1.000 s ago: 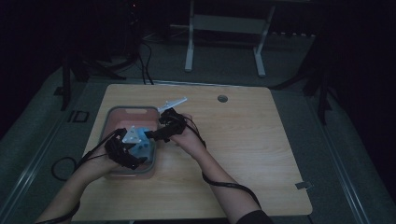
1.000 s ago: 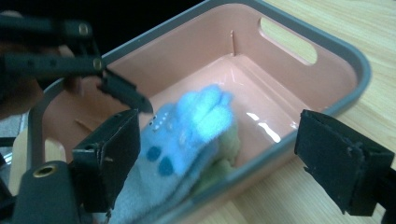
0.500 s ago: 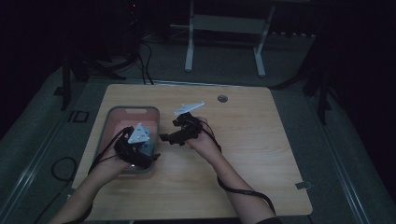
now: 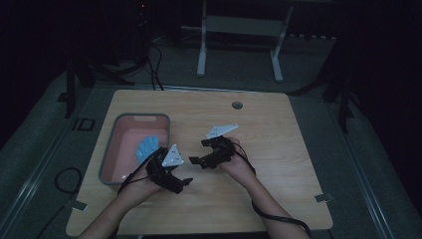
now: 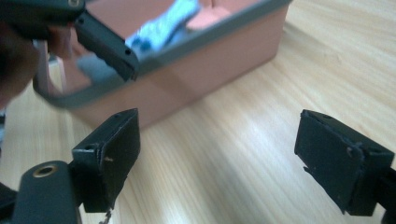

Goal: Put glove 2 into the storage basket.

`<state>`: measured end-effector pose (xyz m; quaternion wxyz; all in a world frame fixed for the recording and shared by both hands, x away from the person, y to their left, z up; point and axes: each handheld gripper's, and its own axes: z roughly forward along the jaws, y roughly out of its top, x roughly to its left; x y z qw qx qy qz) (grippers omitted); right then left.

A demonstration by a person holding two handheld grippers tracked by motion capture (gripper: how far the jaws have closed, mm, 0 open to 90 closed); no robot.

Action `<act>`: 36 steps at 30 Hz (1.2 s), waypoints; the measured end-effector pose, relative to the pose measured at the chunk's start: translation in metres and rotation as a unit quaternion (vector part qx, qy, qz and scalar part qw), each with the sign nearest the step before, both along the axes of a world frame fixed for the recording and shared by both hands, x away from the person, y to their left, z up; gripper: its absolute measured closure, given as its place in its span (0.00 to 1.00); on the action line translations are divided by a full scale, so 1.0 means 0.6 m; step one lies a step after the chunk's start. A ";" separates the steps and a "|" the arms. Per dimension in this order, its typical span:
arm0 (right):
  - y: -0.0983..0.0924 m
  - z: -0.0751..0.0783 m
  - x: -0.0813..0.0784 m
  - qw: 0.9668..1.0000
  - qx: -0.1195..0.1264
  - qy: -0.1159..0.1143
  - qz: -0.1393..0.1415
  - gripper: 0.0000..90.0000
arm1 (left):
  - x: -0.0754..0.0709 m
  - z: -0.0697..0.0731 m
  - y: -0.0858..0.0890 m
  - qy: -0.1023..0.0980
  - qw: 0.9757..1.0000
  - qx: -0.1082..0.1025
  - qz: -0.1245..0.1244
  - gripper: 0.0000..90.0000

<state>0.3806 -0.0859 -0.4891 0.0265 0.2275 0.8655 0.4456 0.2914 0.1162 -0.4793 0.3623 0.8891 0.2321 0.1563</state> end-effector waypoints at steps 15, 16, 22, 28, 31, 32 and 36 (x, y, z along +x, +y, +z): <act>-0.078 -0.047 -0.041 1.000 0.002 0.016 -0.006 0.16 | -0.032 -0.040 -0.089 0.012 0.998 0.003 -0.067 0.10; -0.083 -0.050 -0.044 1.000 0.005 0.016 -0.007 0.16 | -0.031 -0.045 -0.093 0.017 0.997 0.002 -0.070 0.10; -0.104 -0.068 -0.055 1.000 -0.011 0.014 -0.007 0.16 | -0.029 -0.070 -0.112 0.030 0.996 0.001 -0.082 0.10; -0.127 -0.081 -0.066 1.000 -0.013 0.014 -0.009 0.16 | -0.028 -0.089 -0.126 0.041 0.995 -0.010 -0.091 0.10; -0.137 -0.088 -0.069 1.000 -0.014 0.011 -0.011 0.16 | -0.029 -0.097 -0.134 0.046 0.994 -0.014 -0.096 0.10; -0.139 -0.089 -0.069 1.000 -0.016 0.010 -0.012 0.16 | -0.029 -0.098 -0.136 0.047 0.994 -0.018 -0.098 0.10; -0.146 -0.091 -0.072 1.000 -0.013 0.010 -0.012 0.16 | -0.031 -0.104 -0.145 0.048 0.993 -0.031 -0.107 0.10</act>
